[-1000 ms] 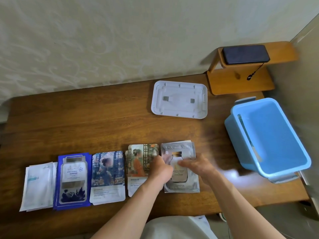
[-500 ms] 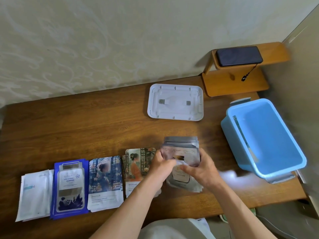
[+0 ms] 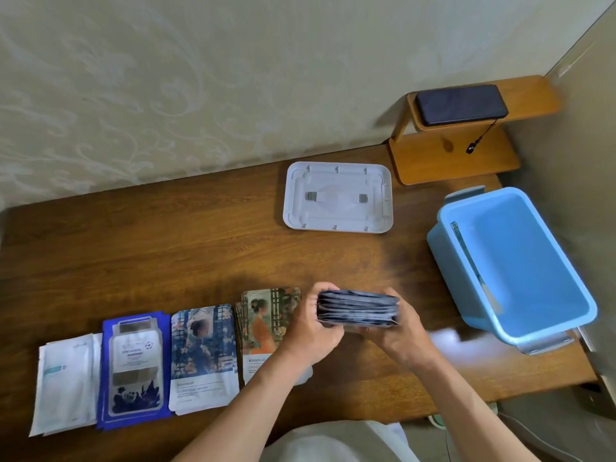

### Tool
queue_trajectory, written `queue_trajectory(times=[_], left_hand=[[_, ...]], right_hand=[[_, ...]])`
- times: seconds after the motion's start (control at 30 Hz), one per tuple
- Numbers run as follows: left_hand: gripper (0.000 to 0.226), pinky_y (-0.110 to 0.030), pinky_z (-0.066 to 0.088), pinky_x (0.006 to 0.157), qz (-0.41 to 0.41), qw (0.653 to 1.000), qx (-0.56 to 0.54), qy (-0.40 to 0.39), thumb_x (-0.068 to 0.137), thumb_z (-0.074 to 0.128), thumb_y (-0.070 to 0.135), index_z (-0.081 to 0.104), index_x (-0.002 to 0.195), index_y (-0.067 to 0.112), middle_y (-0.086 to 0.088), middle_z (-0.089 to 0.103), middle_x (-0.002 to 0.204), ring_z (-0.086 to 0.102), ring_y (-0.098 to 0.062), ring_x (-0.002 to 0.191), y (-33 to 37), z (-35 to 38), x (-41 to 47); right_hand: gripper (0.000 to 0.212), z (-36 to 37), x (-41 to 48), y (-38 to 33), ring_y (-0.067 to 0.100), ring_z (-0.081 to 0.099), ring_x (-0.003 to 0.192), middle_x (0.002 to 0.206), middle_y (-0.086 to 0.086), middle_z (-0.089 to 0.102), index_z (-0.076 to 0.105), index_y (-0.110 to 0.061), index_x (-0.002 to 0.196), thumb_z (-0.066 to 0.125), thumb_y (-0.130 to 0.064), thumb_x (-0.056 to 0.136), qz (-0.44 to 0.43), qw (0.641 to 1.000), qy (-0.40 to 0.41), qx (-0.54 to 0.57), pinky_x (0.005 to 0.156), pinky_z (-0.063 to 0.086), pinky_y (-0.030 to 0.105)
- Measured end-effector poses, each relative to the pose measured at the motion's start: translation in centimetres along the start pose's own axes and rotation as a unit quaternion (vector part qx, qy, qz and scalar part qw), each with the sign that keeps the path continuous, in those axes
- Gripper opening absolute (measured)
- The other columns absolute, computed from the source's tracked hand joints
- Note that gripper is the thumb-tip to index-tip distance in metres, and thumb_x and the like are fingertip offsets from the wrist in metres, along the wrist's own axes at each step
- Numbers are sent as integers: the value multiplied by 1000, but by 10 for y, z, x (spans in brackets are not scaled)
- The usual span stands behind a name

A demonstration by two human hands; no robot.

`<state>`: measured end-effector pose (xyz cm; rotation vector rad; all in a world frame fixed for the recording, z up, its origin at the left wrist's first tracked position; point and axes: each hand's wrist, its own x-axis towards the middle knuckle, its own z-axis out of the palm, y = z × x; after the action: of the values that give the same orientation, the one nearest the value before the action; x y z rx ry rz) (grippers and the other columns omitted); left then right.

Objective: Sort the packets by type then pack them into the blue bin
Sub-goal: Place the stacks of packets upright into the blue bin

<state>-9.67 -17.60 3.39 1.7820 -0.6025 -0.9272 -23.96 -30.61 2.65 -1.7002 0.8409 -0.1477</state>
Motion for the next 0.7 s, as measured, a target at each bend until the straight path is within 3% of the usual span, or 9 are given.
queue_trajectory(times=[0.1, 0.17, 0.33, 0.43, 0.57, 0.7], left_hand=[[48, -27, 57, 80, 1, 1000, 8, -20, 76, 76, -11, 57, 111, 16, -3, 68, 98, 68, -14, 91, -4, 1, 0], [50, -25, 56, 80, -5, 1000, 4, -28, 76, 76, -11, 57, 111, 19, 0, 68, 99, 67, -11, 91, -4, 1, 1], [50, -24, 56, 81, -24, 999, -4, -41, 78, 80, -7, 58, 112, 22, 2, 69, 100, 69, -9, 94, -2, -1, 2], [49, -22, 56, 85, -46, 998, -22, -47, 77, 83, -6, 60, 112, 19, 0, 71, 103, 70, -8, 96, 1, -3, 3], [53, -25, 55, 97, -83, 991, -31, -96, 77, 86, -1, 62, 116, 26, 4, 73, 112, 70, -5, 105, 24, -5, 14], [59, -35, 53, 106, -98, 981, -21, -164, 75, 90, 10, 59, 122, 27, 7, 73, 116, 69, -5, 109, 74, 0, 27]], right_hand=[[48, 1, -1, 8, 2, 71, 92, 103, -17, 73, 60, -14, 107, 92, -8, 71, 8, 1000, -9, 3, 75, 53, 13], [47, 1, -2, 7, 2, 70, 93, 102, -19, 72, 61, -16, 108, 92, -14, 73, 9, 1000, -9, -3, 75, 54, 15], [50, -3, -2, 0, 17, 70, 105, 109, -6, 72, 67, -14, 115, 85, -43, 79, -18, 1000, -5, -4, 87, 58, 38], [51, -3, -5, -10, 11, 68, 108, 112, -13, 71, 69, -20, 116, 79, -55, 80, -22, 1000, -2, 6, 91, 56, 28], [38, -16, -12, -26, -5, 64, 109, 114, -31, 67, 64, -33, 113, 78, -36, 78, -14, 1000, 8, 4, 88, 48, 8], [42, -54, -28, -51, -5, 65, 106, 112, -30, 68, 62, -34, 114, 79, -34, 76, -24, 999, 30, 26, 84, 51, 11]])
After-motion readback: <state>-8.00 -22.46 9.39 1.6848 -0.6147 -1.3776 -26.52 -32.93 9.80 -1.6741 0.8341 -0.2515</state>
